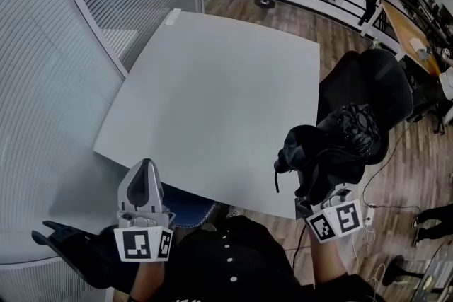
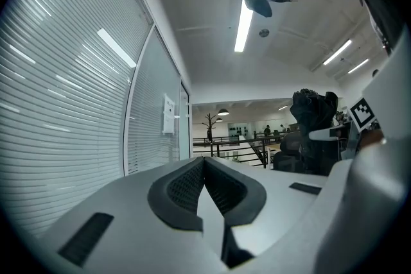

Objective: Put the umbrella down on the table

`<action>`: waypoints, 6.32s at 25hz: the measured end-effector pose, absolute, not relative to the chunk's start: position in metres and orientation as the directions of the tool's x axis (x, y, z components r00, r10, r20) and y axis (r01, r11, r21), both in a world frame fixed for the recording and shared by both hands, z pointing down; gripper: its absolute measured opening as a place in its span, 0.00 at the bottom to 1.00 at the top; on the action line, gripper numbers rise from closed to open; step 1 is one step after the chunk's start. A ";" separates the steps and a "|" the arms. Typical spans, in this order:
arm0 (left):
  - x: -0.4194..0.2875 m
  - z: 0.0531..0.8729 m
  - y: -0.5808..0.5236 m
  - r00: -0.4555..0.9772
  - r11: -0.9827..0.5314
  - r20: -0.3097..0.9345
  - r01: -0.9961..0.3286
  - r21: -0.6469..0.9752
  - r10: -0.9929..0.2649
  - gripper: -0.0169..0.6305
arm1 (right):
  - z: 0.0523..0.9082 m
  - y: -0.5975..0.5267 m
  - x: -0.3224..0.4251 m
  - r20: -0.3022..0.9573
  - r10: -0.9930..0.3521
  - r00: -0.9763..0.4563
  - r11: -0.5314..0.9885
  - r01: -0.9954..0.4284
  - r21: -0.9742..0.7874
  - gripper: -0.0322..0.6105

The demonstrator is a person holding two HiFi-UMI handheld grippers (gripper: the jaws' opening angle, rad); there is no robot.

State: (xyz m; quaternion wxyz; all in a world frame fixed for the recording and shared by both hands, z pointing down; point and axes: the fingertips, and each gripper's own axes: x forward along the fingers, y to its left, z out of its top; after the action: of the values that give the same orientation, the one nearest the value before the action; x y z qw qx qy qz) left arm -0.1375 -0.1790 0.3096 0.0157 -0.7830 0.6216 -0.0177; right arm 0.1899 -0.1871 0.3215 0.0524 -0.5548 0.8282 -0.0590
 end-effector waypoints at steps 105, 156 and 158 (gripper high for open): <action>-0.172 0.450 -0.214 0.262 -0.232 0.380 -0.965 0.125 -0.887 0.05 | 0.707 -0.307 -0.042 0.621 -0.455 -0.638 0.085 -0.725 -0.683 0.54; -0.160 0.340 -0.209 0.259 -0.259 0.103 -0.966 0.011 -0.960 0.05 | 0.353 -0.267 0.108 0.085 -0.874 -0.479 0.462 -0.872 -0.159 0.10; -0.164 0.336 -0.209 0.247 -0.248 0.084 -0.969 0.005 -0.965 0.05 | 0.338 -0.264 0.112 0.052 -0.887 -0.459 0.449 -0.883 -0.136 0.10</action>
State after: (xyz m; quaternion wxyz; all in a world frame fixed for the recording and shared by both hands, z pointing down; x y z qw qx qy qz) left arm -0.1642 -0.2086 0.3358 -0.0278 -0.7893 0.6126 -0.0316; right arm 0.1119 -0.2642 0.3378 0.0131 -0.5199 0.8511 -0.0716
